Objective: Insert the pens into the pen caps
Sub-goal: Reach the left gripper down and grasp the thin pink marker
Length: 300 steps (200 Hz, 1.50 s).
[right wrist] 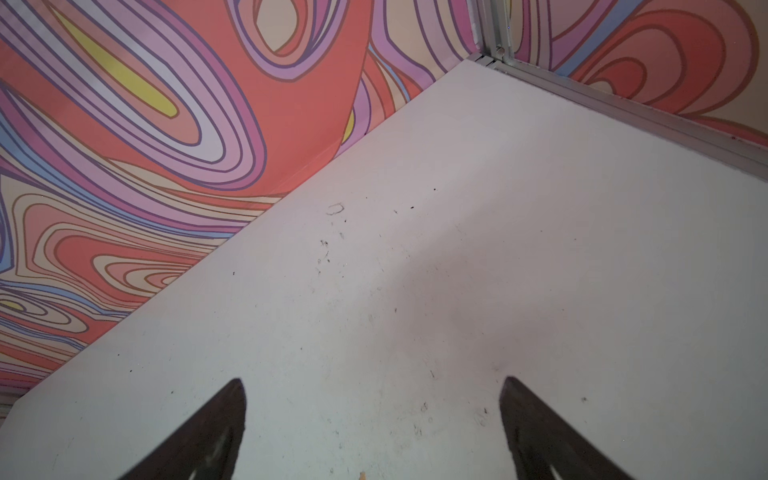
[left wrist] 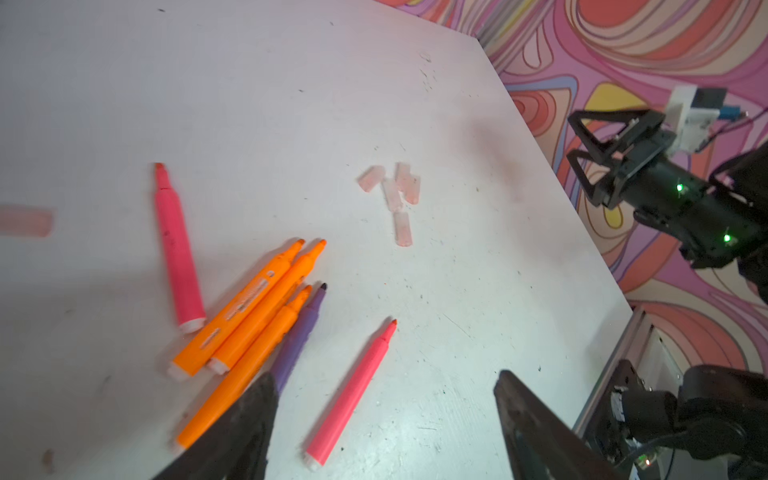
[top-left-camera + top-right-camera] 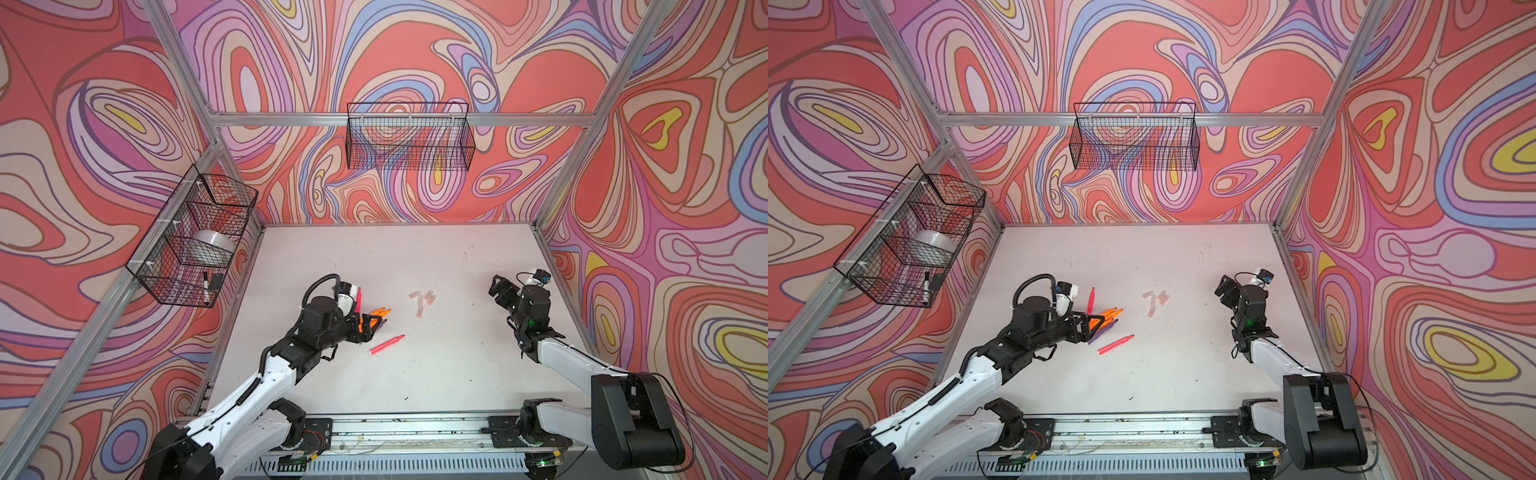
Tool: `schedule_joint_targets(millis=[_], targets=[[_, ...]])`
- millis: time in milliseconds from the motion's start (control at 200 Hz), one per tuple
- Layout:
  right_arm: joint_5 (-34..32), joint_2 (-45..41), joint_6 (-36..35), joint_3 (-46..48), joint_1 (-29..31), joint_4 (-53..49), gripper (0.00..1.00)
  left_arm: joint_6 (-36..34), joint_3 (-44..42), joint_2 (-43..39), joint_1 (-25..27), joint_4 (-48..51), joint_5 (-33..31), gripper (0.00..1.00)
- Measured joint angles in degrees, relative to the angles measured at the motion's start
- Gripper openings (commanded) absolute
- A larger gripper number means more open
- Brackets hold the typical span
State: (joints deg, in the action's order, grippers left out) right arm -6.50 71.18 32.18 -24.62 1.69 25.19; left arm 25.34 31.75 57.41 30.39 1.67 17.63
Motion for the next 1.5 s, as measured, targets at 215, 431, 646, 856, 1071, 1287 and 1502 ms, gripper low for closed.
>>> schedule_joint_targets(millis=[215, 431, 646, 856, 1071, 1287, 1502], targets=[[1.4, 0.2, 0.0, -0.4, 0.0, -0.7, 0.98, -4.5, 7.9, 12.5, 11.4, 3.7, -9.2, 0.69], [3.6, 1.4, -0.2, -1.1, 0.0, -2.1, 0.98, -6.1, 9.7, 20.1, 16.5, 8.5, -16.6, 0.64], [5.0, 3.5, -0.2, -2.9, 0.0, -3.5, 0.98, -6.0, 9.7, 23.1, 16.5, 9.8, -18.1, 0.65], [5.9, 3.9, -0.4, -3.7, 0.0, -4.0, 0.98, -6.0, 9.7, 26.2, 16.6, 9.7, -18.2, 0.61], [6.1, 4.2, -0.4, -3.7, 0.0, -4.3, 0.98, -5.8, 11.2, 31.6, 17.7, 10.7, -19.4, 0.55], [6.2, 5.2, -0.4, -4.4, 0.0, -5.2, 0.97, -5.8, 12.7, 32.0, 19.1, 12.1, -20.8, 0.46], [6.4, 5.4, -0.4, -4.7, 0.0, -5.5, 0.97, -5.6, 15.4, 34.5, 20.1, 15.6, -23.3, 0.44]])
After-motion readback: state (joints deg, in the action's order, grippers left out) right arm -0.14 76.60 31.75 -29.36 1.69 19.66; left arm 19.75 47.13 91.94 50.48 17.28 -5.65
